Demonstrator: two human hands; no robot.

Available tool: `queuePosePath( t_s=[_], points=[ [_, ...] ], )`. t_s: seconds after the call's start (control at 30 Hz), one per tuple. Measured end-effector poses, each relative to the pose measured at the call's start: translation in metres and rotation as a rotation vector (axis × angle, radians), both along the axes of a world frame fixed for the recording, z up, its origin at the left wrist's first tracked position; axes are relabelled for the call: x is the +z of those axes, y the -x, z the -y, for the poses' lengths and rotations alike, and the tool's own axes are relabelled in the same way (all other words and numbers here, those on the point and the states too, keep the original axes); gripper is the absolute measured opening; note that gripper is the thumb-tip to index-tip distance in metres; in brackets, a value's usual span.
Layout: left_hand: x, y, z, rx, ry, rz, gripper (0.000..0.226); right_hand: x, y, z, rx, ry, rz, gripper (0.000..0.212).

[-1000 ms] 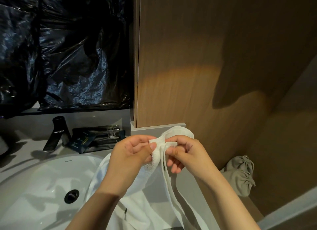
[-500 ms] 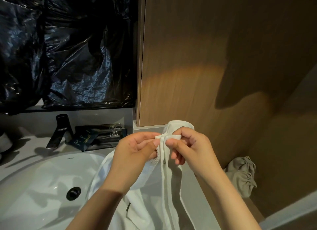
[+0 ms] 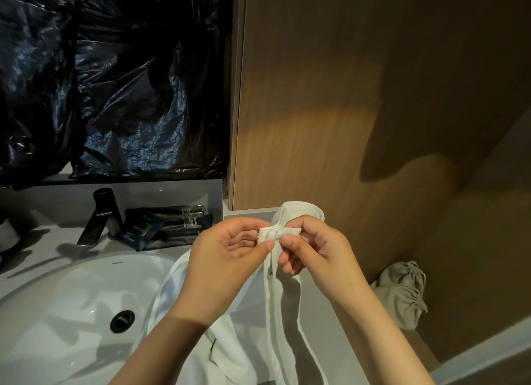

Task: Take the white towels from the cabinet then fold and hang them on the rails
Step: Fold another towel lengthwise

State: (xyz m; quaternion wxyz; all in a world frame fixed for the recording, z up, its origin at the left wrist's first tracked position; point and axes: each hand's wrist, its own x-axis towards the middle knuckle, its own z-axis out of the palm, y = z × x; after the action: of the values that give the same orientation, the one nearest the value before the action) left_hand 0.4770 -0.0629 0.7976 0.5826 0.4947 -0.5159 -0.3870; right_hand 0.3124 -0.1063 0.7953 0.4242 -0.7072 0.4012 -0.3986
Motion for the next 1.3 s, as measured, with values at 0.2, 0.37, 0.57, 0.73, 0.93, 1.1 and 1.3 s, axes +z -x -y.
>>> queuePosePath(
  t_s=[0.2, 0.37, 0.57, 0.73, 0.93, 1.1, 1.3],
  points=[
    [0.003, -0.007, 0.004, 0.044, 0.048, 0.014, 0.025, 0.011, 0.032, 0.009, -0.027, 0.001, -0.324, 0.017],
    [0.013, -0.022, 0.013, 0.1, 0.098, 0.105, 0.025, 0.025, 0.07, 0.022, -0.041, 0.139, -0.834, 0.025],
    [0.031, -0.031, 0.037, 0.109, 0.163, 0.254, 0.024, 0.049, 0.077, 0.028, 0.033, 0.247, -0.948, 0.037],
    [0.055, -0.034, 0.06, 0.127, 0.246, 0.29, 0.023, 0.076, 0.075, 0.036, 0.086, 0.209, -0.766, 0.02],
    [0.078, -0.034, 0.068, 0.102, 0.327, 0.27, 0.025, 0.097, 0.069, 0.034, 0.214, 0.085, -0.666, 0.018],
    [0.094, -0.036, 0.074, 0.113, 0.36, 0.255, 0.025, 0.1, 0.067, 0.035, 0.235, 0.075, -0.605, 0.017],
    [0.101, -0.033, 0.071, 0.113, 0.386, 0.284, 0.026, 0.095, 0.058, 0.038, 0.195, 0.068, -0.559, 0.012]
  ],
)
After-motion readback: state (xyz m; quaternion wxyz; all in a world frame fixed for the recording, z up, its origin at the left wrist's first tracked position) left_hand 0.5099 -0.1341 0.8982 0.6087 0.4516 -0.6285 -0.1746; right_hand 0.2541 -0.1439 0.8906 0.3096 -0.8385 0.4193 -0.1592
